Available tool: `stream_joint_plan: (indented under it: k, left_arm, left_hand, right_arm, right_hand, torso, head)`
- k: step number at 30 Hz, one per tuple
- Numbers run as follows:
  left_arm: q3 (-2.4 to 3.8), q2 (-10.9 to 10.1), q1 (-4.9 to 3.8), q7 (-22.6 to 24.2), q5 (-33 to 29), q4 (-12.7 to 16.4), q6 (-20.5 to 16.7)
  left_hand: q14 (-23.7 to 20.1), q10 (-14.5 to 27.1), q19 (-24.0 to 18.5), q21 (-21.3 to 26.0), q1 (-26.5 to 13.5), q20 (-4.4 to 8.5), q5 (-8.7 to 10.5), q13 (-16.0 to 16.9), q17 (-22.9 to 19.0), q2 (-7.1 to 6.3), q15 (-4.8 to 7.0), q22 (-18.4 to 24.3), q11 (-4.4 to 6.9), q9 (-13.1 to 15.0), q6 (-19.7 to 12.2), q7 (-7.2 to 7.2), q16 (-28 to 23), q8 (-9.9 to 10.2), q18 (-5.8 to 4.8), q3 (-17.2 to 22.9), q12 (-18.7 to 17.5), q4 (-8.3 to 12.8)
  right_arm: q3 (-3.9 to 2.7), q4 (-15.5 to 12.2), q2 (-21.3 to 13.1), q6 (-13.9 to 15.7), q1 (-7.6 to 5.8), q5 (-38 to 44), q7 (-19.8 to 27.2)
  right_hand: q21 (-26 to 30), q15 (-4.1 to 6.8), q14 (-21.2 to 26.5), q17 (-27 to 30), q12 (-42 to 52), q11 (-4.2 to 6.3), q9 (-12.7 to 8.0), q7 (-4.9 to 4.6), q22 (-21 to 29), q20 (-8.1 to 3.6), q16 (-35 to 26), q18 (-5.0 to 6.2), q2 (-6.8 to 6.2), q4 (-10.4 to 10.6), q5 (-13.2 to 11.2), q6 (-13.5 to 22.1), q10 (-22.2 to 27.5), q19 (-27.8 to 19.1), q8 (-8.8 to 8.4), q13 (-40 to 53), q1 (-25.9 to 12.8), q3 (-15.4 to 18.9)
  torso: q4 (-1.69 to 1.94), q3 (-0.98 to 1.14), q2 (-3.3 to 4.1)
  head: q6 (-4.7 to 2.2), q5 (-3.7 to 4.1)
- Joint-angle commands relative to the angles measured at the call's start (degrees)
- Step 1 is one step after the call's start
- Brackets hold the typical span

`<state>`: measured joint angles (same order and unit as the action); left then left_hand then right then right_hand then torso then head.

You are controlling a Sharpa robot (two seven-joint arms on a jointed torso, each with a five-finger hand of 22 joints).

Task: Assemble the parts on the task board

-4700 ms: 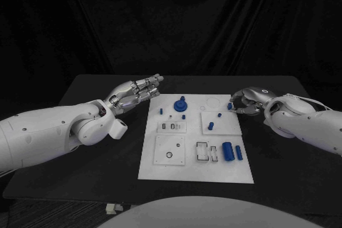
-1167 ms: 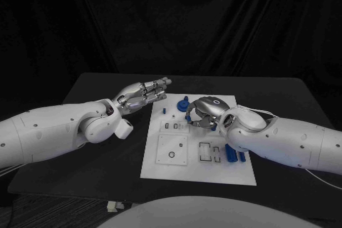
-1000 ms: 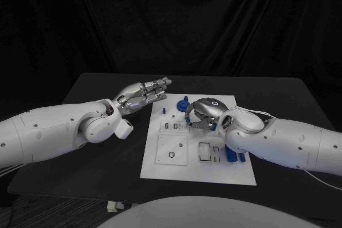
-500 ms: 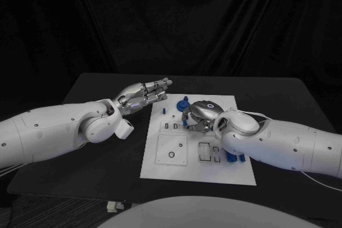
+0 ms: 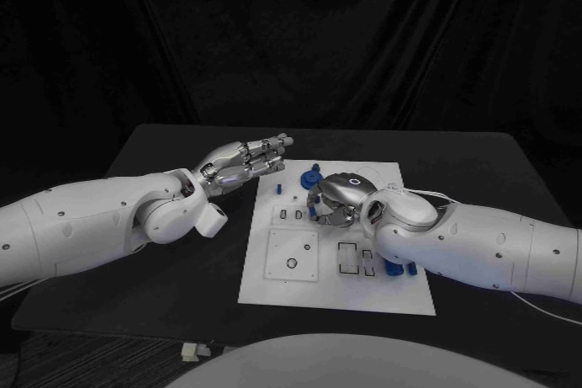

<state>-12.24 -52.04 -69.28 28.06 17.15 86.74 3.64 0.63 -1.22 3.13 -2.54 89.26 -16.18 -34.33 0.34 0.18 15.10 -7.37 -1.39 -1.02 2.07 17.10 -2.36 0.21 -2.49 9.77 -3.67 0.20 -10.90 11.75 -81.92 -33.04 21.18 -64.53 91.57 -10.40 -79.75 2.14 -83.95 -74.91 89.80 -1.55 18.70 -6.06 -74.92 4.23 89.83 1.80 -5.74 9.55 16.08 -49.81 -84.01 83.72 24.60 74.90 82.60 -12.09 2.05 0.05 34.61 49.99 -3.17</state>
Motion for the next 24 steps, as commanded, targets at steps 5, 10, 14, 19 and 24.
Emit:
stream_joint_plan:
  k: [5, 10, 14, 19, 24]
  left_arm:
    - [0.06, 0.1, 0.05, 0.3, -0.1, 0.1, 0.7]
    - [0.06, 0.1, 0.05, 0.3, -0.1, 0.1, 0.7]
    - [0.06, 0.1, 0.05, 0.3, -0.1, 0.1, 0.7]
    - [0.06, 0.2, 0.05, 0.3, -0.1, 0.1, 0.7]
    - [0.06, 0.2, 0.05, 0.3, -0.1, 0.0, 0.7]
  left_hand:
    - [0.0, 0.0, 0.0, -0.3, 0.5, -0.18, -0.20, 0.0, 0.1, 0.05, -0.37, 0.0, -0.37, 0.1, 0.3, -0.10, 0.1, 0.2, 0.53, 0.3, 0.2, -0.2]
    - [0.0, 0.0, 0.0, -0.3, 0.5, -0.18, -0.20, 0.0, 0.1, 0.05, -0.37, 0.0, -0.37, 0.1, 0.3, -0.10, 0.1, 0.2, 0.53, 0.3, 0.2, -0.2]
    - [0.0, 0.0, 0.0, -0.3, 0.5, -0.18, -0.20, 0.0, 0.1, 0.05, -0.37, 0.0, -0.37, 0.1, 0.3, -0.10, 0.1, 0.2, 0.53, 0.3, 0.2, -0.2]
    - [0.0, 0.0, 0.0, -0.3, 0.5, -0.18, -0.20, 0.0, 0.1, 0.05, -0.37, 0.0, -0.37, 0.1, 0.3, -0.10, 0.1, 0.2, 0.53, 0.3, 0.2, -0.2]
    - [0.0, 0.1, 0.1, -0.3, 0.5, -0.19, -0.22, 0.0, 0.1, 0.03, -0.36, 0.0, -0.38, 0.1, 0.2, -0.25, 0.0, 0.2, 0.52, 0.5, 0.2, 0.0]
  right_arm:
    - [0.05, 0.1, 0.2, -1.5, 0.22, 0.5, -1.2]
    - [0.05, 0.2, 0.2, -1.6, 0.22, 0.5, -1.2]
    - [0.05, 0.3, 0.3, -1.7, 0.22, 0.5, -1.2]
    - [0.05, 0.4, 0.3, -1.9, 0.22, 0.5, -1.2]
    - [0.05, 0.5, 0.4, -2.0, 0.22, 0.5, -1.2]
  right_hand:
    - [0.7, -0.36, -6.1, -15.1, 0.2, -0.34, -0.2, -0.16, -11.0, 0.27, 0.2, 1.20, -0.08, -0.2, -1.1, 0.5, -6.0, -0.6, -0.56, 15.1, -1.1, 0.3]
    - [1.2, -0.62, -6.1, -15.1, 0.2, -0.68, -0.6, -0.57, -10.9, 0.49, 0.2, 1.27, -0.32, -0.3, -2.5, 1.9, -6.0, -0.7, -1.52, 15.1, -1.7, 0.6]
    - [1.3, -0.78, -6.0, -15.1, 0.2, -0.86, -0.8, -0.79, -10.8, 0.63, 0.2, 1.29, -0.47, -0.4, -3.1, 2.7, -6.0, -0.8, -2.02, 15.1, -1.9, 0.8]
    - [1.5, -0.89, -6.0, -15.0, 0.2, -0.95, -1.1, -0.98, -10.8, 0.76, 0.1, 1.33, -0.71, -0.5, -3.7, 3.7, -6.0, -0.9, -2.66, 15.1, -2.1, 1.0]
    - [1.8, -0.93, -6.0, -14.8, 0.2, -0.97, -1.4, -1.13, -10.7, 0.83, 0.0, 1.38, -0.87, -0.5, -4.2, 4.7, -6.0, -0.9, -3.26, 15.1, -2.2, 1.2]
  torso:
    - [-0.04, 0.04, -0.01]
    - [-0.10, 0.04, 0.01]
    - [-0.01, 0.06, 0.01]
    - [0.00, 0.07, 0.02]
    - [0.05, 0.07, -0.03]
  head:
    - [0.01, -0.06]
    - [0.01, -0.18]
    - [0.01, -0.05]
    - [0.01, -0.02]
    - [0.01, -0.05]
